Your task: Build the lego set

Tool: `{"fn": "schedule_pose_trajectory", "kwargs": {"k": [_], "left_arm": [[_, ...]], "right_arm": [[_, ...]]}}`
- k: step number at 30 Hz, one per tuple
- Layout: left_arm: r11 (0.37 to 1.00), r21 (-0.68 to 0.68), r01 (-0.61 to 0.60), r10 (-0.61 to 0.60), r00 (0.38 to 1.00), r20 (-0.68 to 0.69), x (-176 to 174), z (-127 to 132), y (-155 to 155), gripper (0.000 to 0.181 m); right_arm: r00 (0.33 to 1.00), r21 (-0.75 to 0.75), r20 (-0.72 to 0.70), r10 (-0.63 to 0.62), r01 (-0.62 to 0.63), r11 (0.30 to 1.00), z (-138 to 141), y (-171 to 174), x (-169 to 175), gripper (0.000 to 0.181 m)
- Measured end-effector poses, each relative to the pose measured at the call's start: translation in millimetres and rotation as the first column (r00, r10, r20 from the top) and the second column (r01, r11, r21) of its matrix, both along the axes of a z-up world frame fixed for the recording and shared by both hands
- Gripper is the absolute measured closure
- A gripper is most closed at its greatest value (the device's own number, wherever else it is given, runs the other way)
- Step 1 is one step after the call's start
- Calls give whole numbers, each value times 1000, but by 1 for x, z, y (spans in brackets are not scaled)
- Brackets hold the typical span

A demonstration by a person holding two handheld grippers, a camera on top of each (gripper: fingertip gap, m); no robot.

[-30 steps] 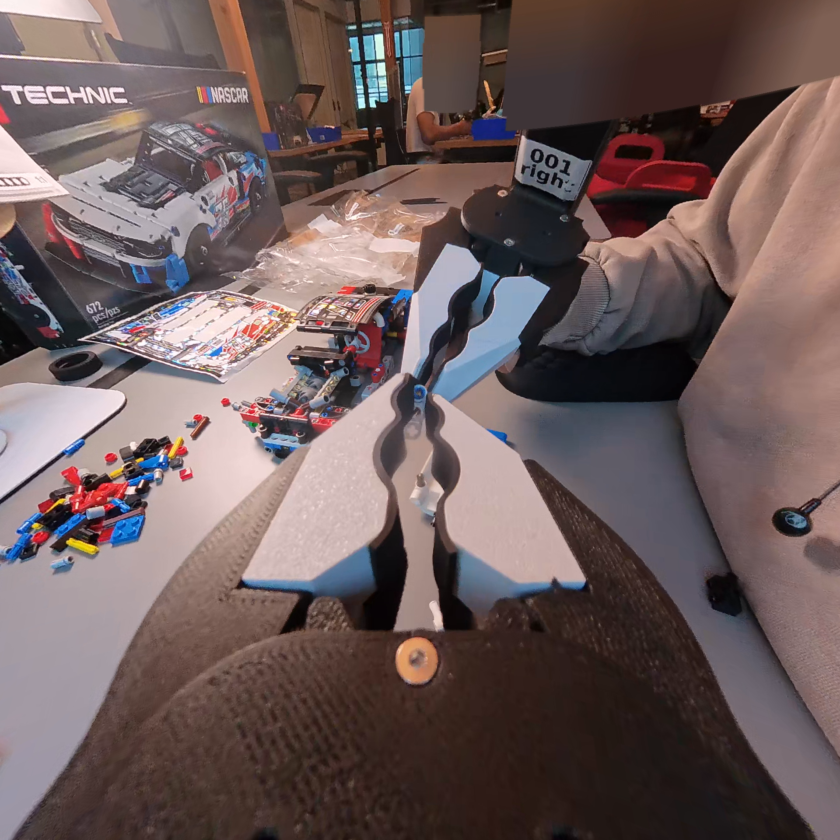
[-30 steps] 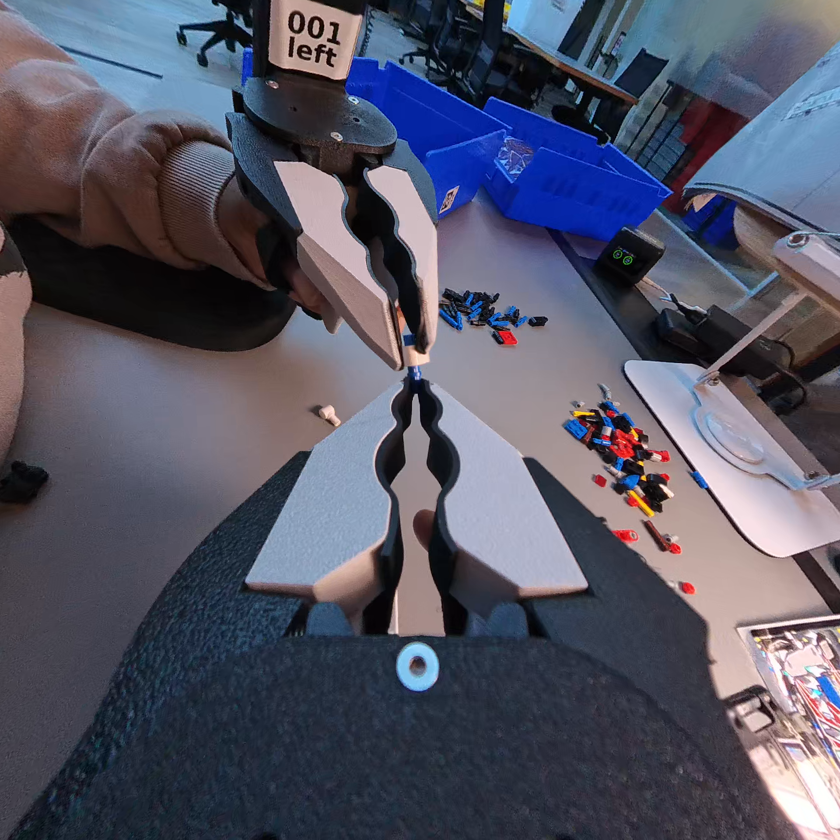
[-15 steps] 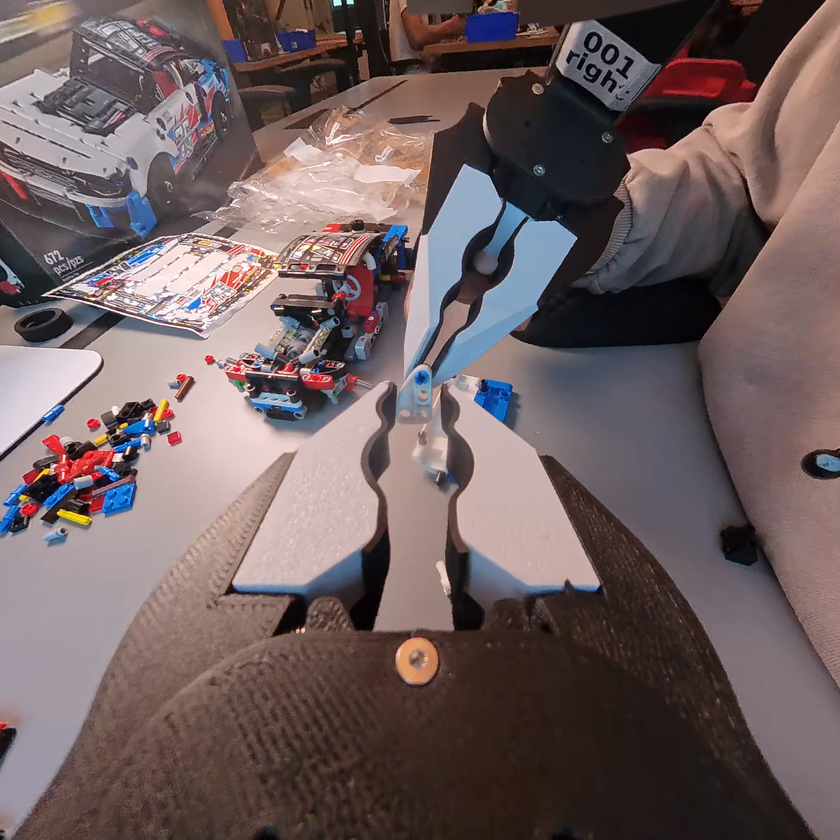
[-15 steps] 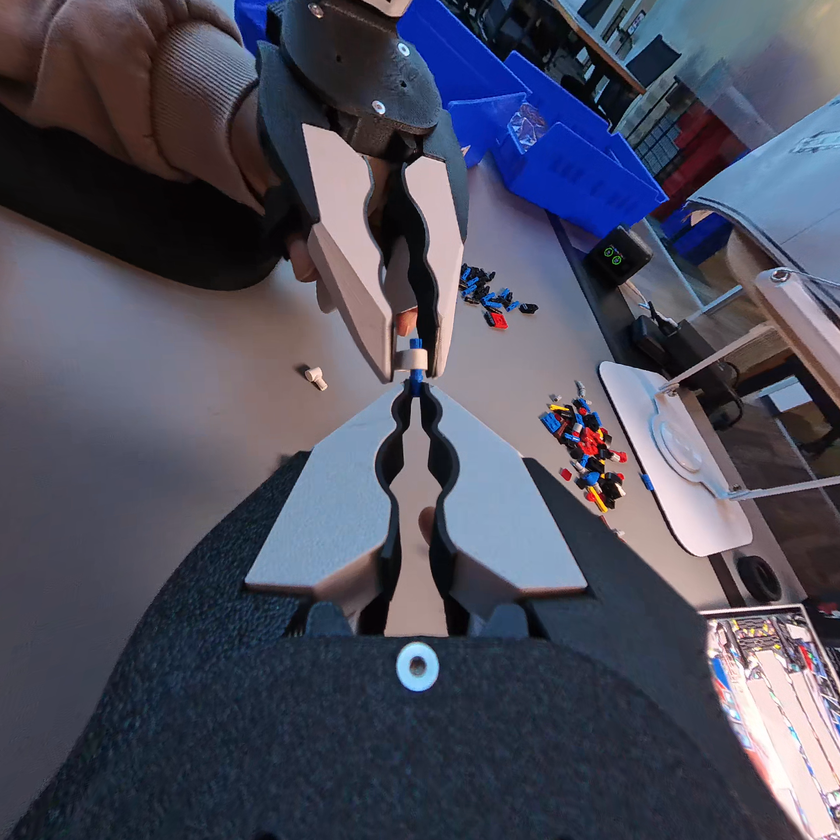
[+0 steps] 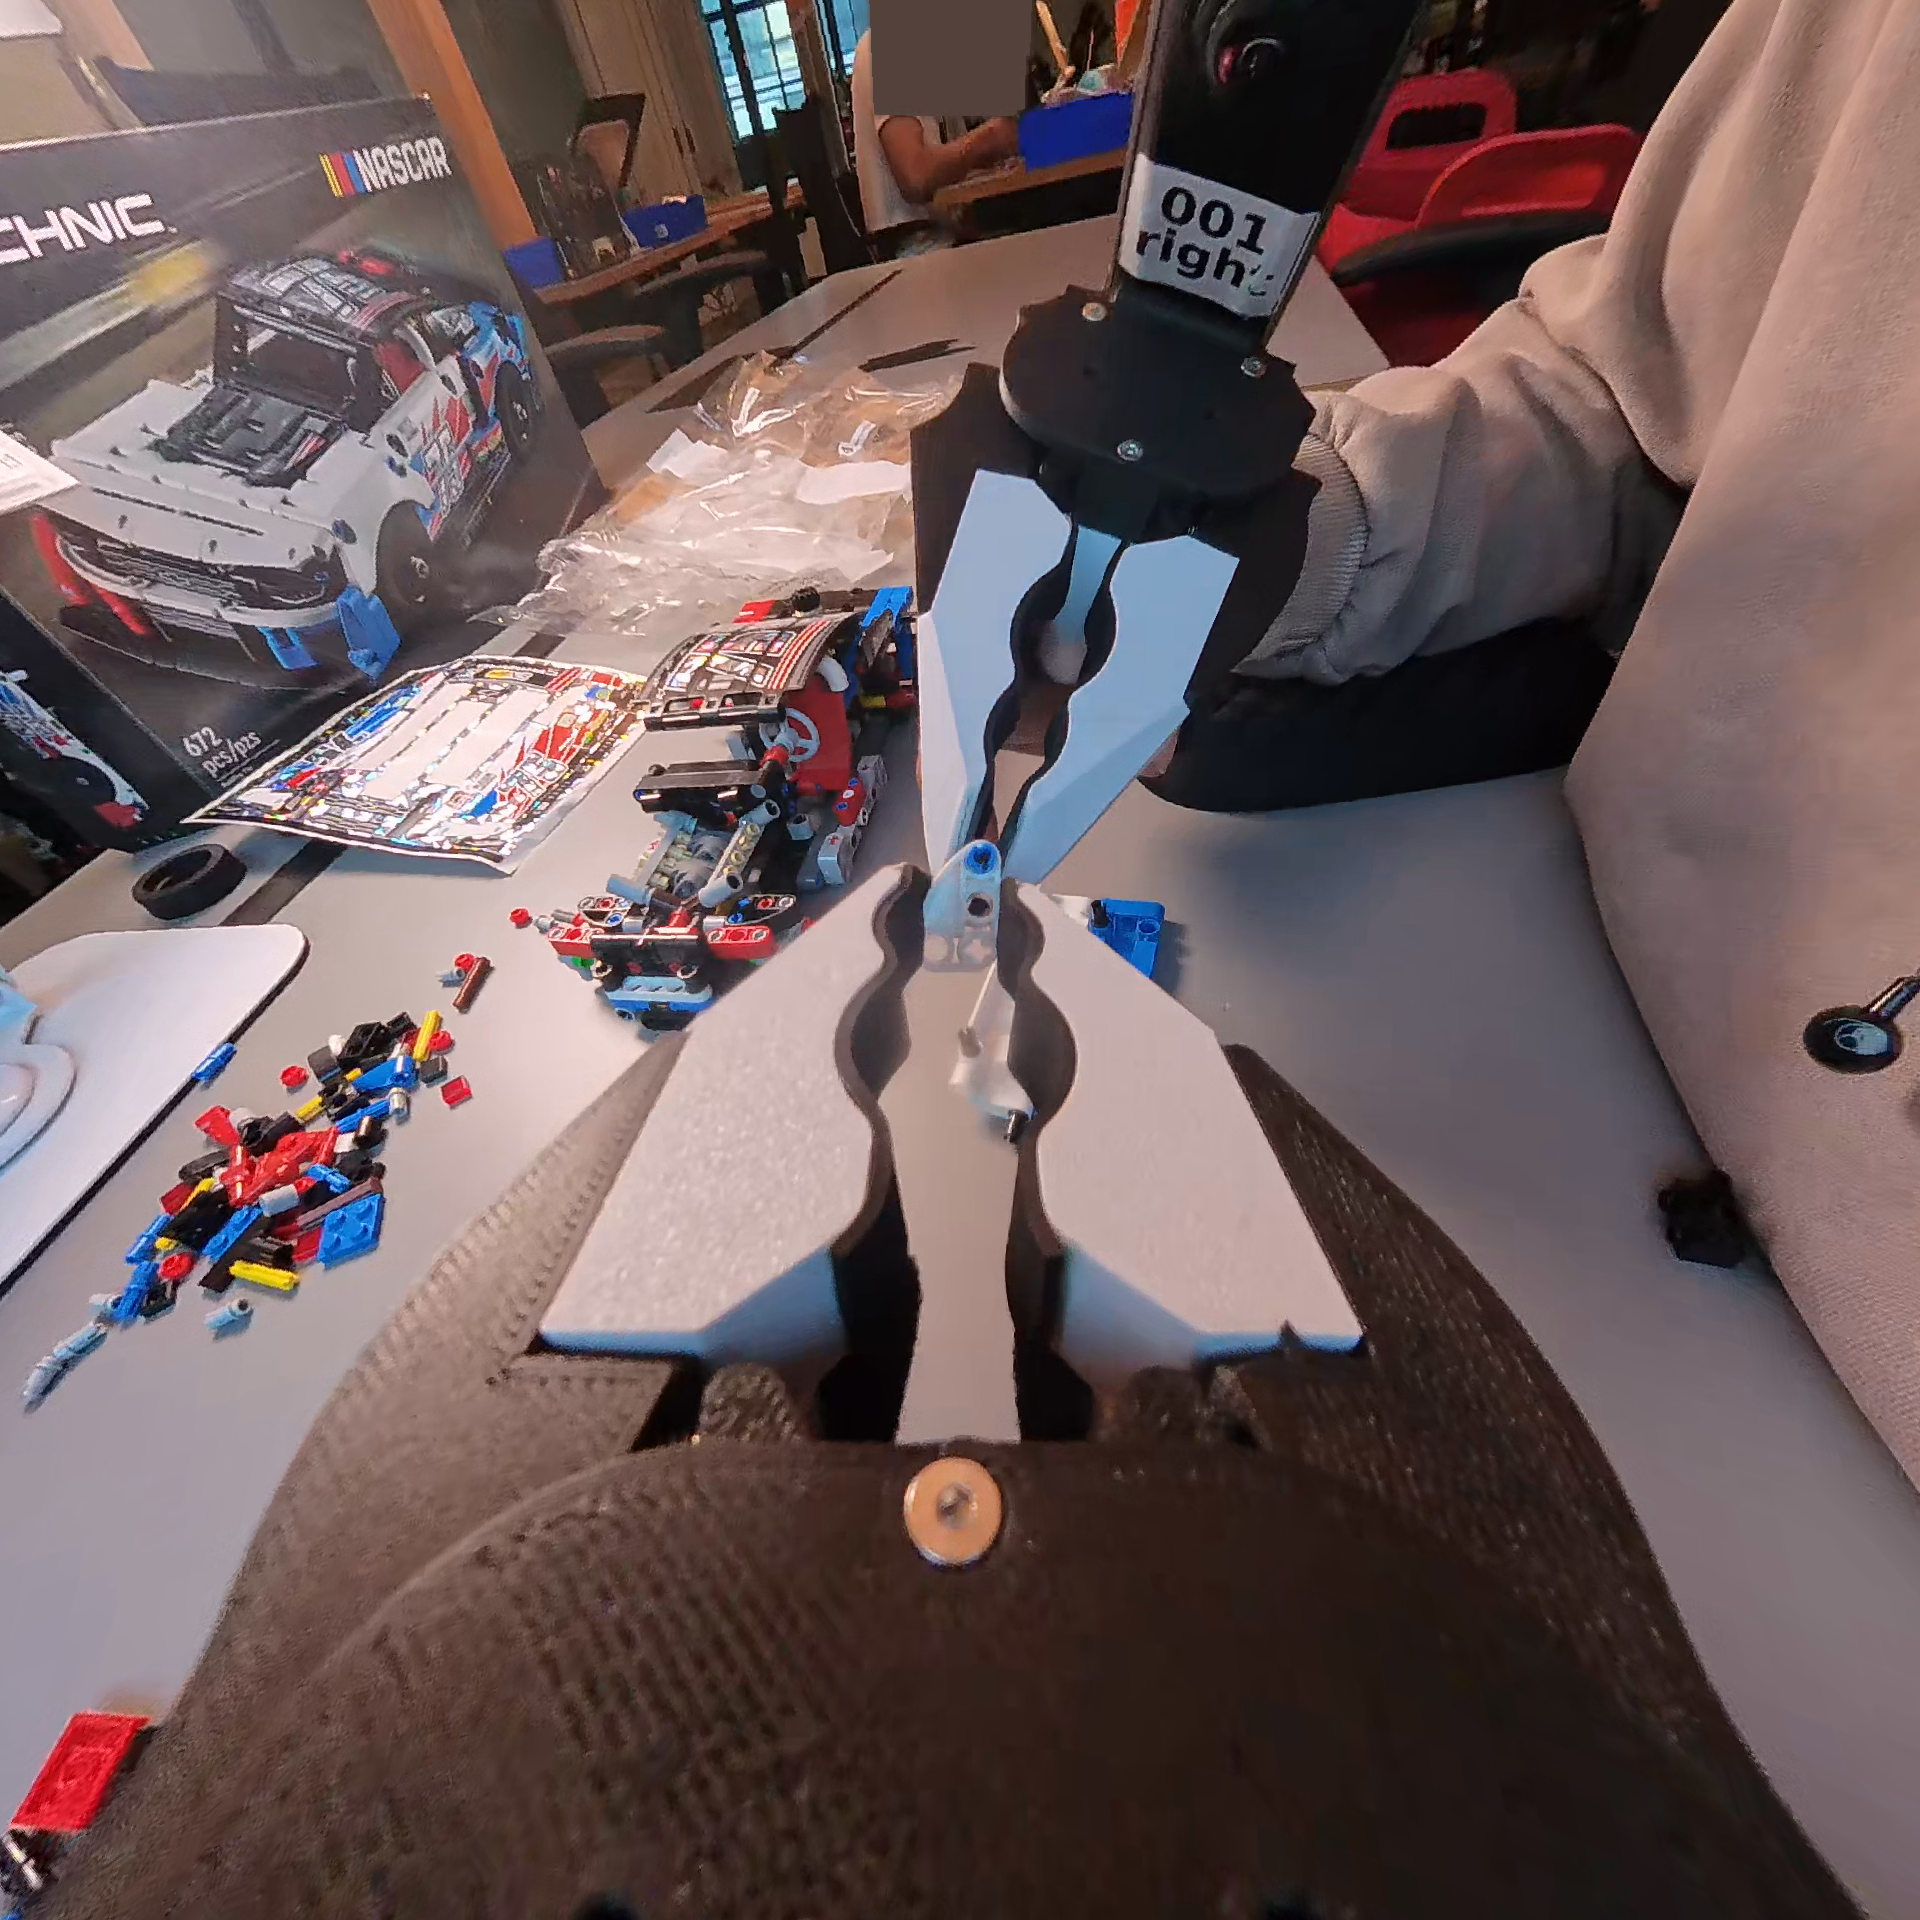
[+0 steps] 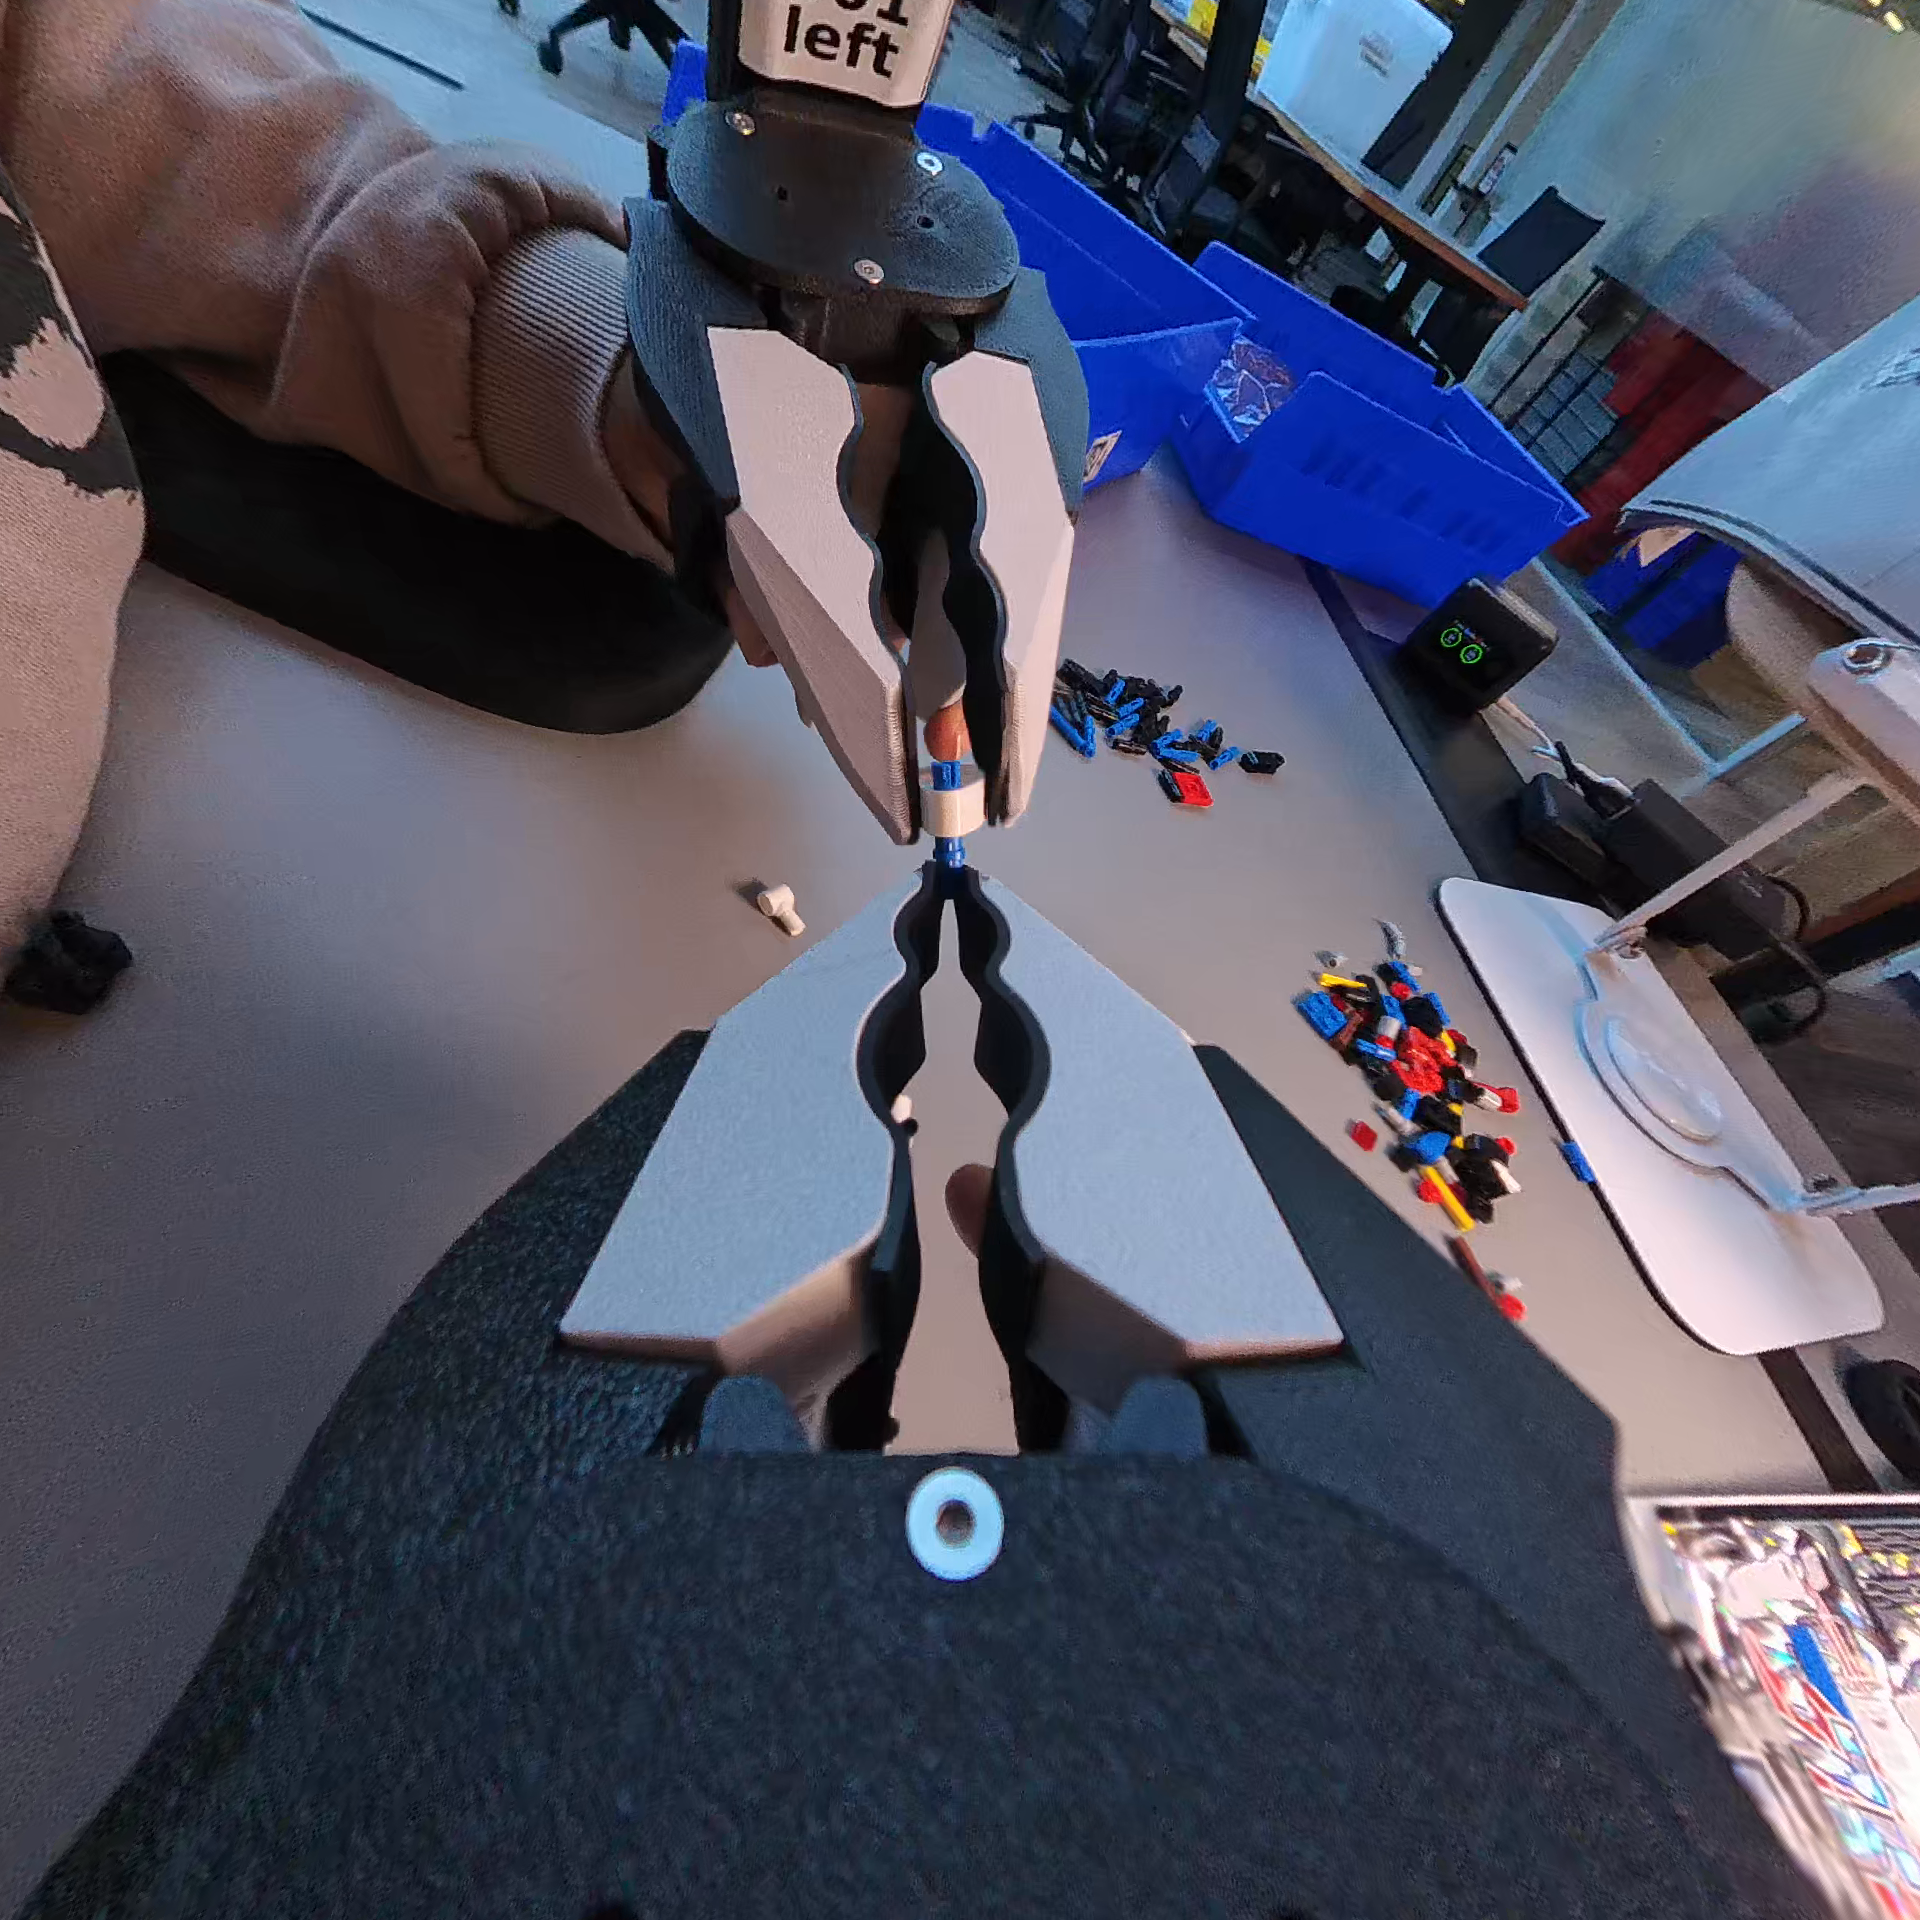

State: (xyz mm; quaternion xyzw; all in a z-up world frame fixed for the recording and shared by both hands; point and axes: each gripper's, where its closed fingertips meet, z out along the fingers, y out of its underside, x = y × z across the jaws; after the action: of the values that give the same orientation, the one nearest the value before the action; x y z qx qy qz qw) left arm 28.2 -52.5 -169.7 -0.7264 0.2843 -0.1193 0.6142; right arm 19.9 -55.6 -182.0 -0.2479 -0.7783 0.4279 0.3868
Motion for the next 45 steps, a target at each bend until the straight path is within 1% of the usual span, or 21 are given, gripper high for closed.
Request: {"fn": "schedule_pose_trajectory", "kwargs": {"k": [7,13,14,15,16,17,18,19,20,22,23,24,28,30,31,33,36,39,41,43,45], "left_arm": [[1000,25,11,-11,1000,20,4,5,-1,171],[999,35,8,-8,1000,18,5,6,-2,171],[997,70,7,-10,999,51,4,15,-4,169],[988,154,-2,-21,989,147,-4,42,-11,171],[981,189,-36,5,986,164,-17,56,-16,171],[978,201,-57,37,994,104,-22,54,-18,171],[983,175,-51,40,997,66,-17,43,-16,170],[989,145,-38,27,997,75,-12,35,-14,170],[991,129,-41,29,995,94,-12,33,-10,170],[993,105,-47,27,981,190,-23,39,-6,170],[995,86,-46,26,974,223,-26,38,-4,170],[996,78,-46,27,973,229,-27,35,-2,170],[997,74,-15,-7,958,286,-19,35,-3,170],[998,66,-11,-7,964,267,-14,32,-2,170],[998,61,-8,-8,966,257,-12,29,-1,170],[998,57,4,-18,969,245,-8,27,-1,170],[998,53,22,-33,976,215,-2,23,-2,169],[998,62,33,-45,980,194,1,23,-3,169],[998,52,33,-40,988,149,3,18,-4,169],[1000,21,21,-23,997,69,3,9,-3,169],[999,-47,10,-10,1000,-4,2,-2,-1,165]], "right_arm": [[999,-88,30,38,-36,995,0,-2,3,179],[998,-101,38,51,-47,994,-1,-2,4,180],[997,-52,76,16,-12,999,-10,5,3,181],[990,73,129,-55,46,996,-34,25,0,181],[988,6,141,-55,55,998,-35,29,2,181],[998,-124,61,-25,33,992,-5,20,3,181],[999,-133,-31,-36,32,991,20,16,2,181],[995,-123,-83,-47,36,992,33,16,0,181],[998,-100,-48,-48,43,994,30,17,-2,181],[998,-43,-21,-59,58,997,16,22,-4,181],[998,-45,-5,-58,58,997,11,21,-4,181],[999,-50,1,-52,52,997,9,19,-3,181],[999,-86,-21,-47,45,995,16,12,-4,180],[999,-121,-8,-37,35,992,18,7,-5,165],[1000,-136,-2,-27,27,990,20,3,-5,162],[1000,-160,-7,-10,9,987,25,-3,-4,166],[1000,-141,-13,-4,2,990,28,-7,-2,176],[1000,-140,2,7,-7,990,28,-8,0,178],[999,-126,28,19,-15,992,23,-8,1,179],[998,-68,61,24,-19,998,14,-7,3,179],[998,42,67,14,-17,999,3,-7,3,179]]}}
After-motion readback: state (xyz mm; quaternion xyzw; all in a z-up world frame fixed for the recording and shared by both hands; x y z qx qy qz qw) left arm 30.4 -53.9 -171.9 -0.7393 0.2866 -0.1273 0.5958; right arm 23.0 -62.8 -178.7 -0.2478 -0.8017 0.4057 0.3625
